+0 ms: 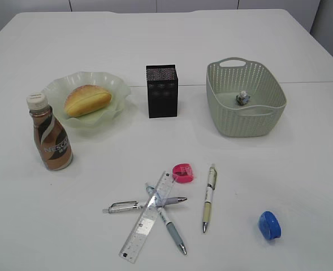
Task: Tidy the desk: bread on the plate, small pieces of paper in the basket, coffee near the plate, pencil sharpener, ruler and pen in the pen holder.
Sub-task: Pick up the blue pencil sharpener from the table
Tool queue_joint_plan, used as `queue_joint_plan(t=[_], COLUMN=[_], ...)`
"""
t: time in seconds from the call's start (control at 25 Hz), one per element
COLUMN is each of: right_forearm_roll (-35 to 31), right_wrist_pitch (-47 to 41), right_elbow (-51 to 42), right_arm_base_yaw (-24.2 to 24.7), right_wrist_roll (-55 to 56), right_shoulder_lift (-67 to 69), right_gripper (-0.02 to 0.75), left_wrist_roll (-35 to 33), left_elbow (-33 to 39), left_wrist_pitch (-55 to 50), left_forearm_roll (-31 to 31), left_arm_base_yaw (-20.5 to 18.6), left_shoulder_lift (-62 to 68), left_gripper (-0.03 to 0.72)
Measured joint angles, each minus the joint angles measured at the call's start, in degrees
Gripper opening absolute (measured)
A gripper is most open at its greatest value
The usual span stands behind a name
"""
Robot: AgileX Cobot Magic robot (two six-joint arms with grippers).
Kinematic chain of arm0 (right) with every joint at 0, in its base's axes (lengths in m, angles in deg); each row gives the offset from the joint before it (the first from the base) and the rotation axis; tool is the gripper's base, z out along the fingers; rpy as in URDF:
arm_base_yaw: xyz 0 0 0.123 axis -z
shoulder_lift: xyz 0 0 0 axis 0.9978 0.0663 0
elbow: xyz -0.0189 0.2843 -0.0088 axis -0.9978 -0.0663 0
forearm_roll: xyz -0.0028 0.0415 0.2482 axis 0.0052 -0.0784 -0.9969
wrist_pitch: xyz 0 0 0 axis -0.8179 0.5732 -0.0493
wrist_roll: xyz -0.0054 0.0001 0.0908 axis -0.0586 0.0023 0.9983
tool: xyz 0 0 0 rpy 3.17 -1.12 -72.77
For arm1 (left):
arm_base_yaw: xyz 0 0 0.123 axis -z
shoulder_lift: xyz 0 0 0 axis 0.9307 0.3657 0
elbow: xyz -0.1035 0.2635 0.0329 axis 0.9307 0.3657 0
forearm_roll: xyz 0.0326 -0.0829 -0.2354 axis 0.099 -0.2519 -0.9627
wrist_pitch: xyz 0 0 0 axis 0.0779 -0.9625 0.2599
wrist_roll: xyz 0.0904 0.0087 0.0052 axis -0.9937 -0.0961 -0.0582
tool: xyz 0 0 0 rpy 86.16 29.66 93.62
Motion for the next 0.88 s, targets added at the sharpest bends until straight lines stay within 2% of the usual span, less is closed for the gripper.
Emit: queue_joint_plan(t=[0.12, 0.32, 0.56, 0.68, 0.88], right_forearm_roll=[0.00, 0.00, -1.83, -1.83, -0.83], right_wrist_pitch=[0.00, 0.00, -0.02, -0.02, -0.02], right_elbow=[0.00, 0.00, -1.97, -4.41, -6.32], right_arm_base_yaw=[0.00, 0.00, -0.32, -2.10, -8.18], right_wrist_roll=[1.40, 2.70, 2.70, 2.99, 6.46], right_shoulder_lift=[0.00, 0.00, -0.52, -1.79, -2.19], right_gripper=[0.501, 0.501, 0.501, 0.501, 0.501], left_wrist_roll=[0.13, 0.83, 1.07, 1.07, 1.17], left_elbow=[-3.09, -3.67, -3.67, -3.67, -3.67], left_wrist_pitch=[-5.37, -11.61, -12.41, -12.49, -12.63], left_forearm_roll=[0.22, 0.22, 0.22, 0.22, 0.22], left_arm_base_yaw=[0.00, 0.00, 0.00, 0.00, 0.00], left_shoulder_lift=[-0.13, -0.13, -0.13, -0.13, -0.13], left_gripper=[0.498, 0.498, 0.497, 0.497, 0.497])
